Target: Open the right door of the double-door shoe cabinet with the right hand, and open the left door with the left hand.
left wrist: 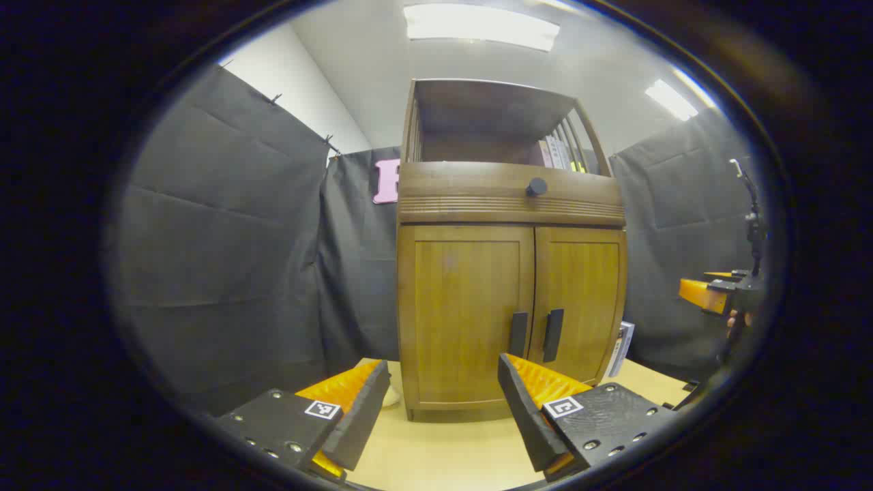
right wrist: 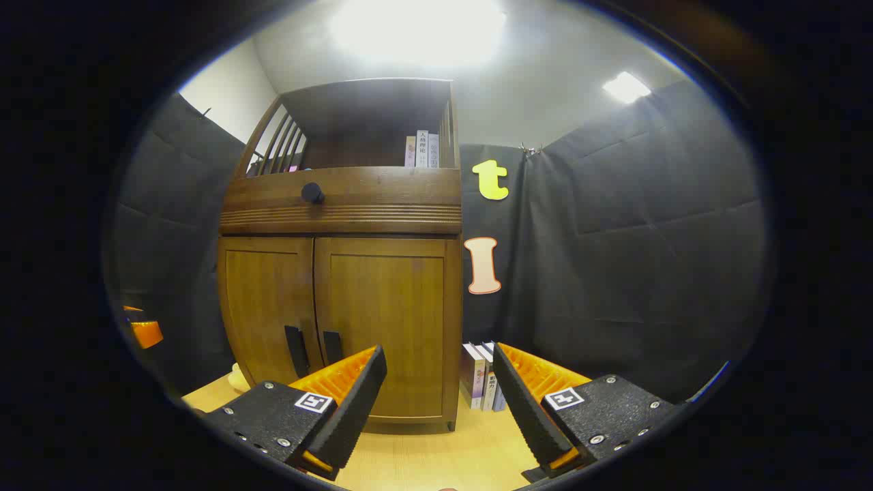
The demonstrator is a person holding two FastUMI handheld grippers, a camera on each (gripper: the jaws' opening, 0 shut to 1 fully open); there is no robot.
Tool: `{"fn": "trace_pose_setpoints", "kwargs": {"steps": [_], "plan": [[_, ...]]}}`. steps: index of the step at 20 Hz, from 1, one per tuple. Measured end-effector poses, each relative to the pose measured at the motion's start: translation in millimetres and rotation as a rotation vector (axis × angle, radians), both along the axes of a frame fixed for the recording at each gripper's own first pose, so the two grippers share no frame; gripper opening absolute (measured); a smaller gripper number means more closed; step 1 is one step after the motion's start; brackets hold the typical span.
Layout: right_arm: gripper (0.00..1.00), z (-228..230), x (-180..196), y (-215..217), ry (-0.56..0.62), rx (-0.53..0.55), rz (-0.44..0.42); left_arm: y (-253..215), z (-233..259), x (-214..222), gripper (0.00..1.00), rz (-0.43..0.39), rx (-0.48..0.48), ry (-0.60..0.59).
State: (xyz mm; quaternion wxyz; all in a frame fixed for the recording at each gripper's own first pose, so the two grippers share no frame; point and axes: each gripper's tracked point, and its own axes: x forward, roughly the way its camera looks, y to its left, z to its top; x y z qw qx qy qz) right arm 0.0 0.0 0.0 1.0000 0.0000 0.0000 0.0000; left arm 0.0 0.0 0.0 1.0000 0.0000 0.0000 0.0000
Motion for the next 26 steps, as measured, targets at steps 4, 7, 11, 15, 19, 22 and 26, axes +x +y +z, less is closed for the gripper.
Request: {"fn": "trace_pose_setpoints", "kwargs": {"steps": [4, 7, 11, 15, 19, 22, 26], "plan": [[0.97, -5.9, -3.1, 4.7, 0.004, -0.003, 0.010, -6.6, -0.9, 1.9, 0.92, -0.007, 0.000, -0.007], [0.97, -7.7, -3.3, 8.4, 0.009, -0.006, 0.016, -3.1, -0.2, 0.8, 0.92, -0.014, -0.012, -0.003], [0.97, -13.1, -3.8, 8.7, 0.023, 0.002, 0.017, -2.8, 1.3, 1.7, 0.98, -0.017, -0.016, -0.004], [0.97, -17.0, -1.9, 11.9, 0.040, 0.020, 0.026, -1.1, 0.7, 0.4, 0.98, -0.009, -0.023, 0.008], [0.97, -19.5, 2.8, 22.1, 0.059, 0.025, 0.052, -5.3, -8.6, 3.6, 0.92, 0.013, 0.003, 0.032], [0.97, -18.1, 10.8, 32.3, 0.065, 0.024, 0.076, -9.3, -23.5, -6.9, 0.92, -0.003, 0.001, 0.056], [0.97, -13.4, 25.5, 44.9, 0.062, 0.006, 0.103, -9.8, -40.0, -20.2, 0.92, 0.003, 0.002, 0.079]]}}
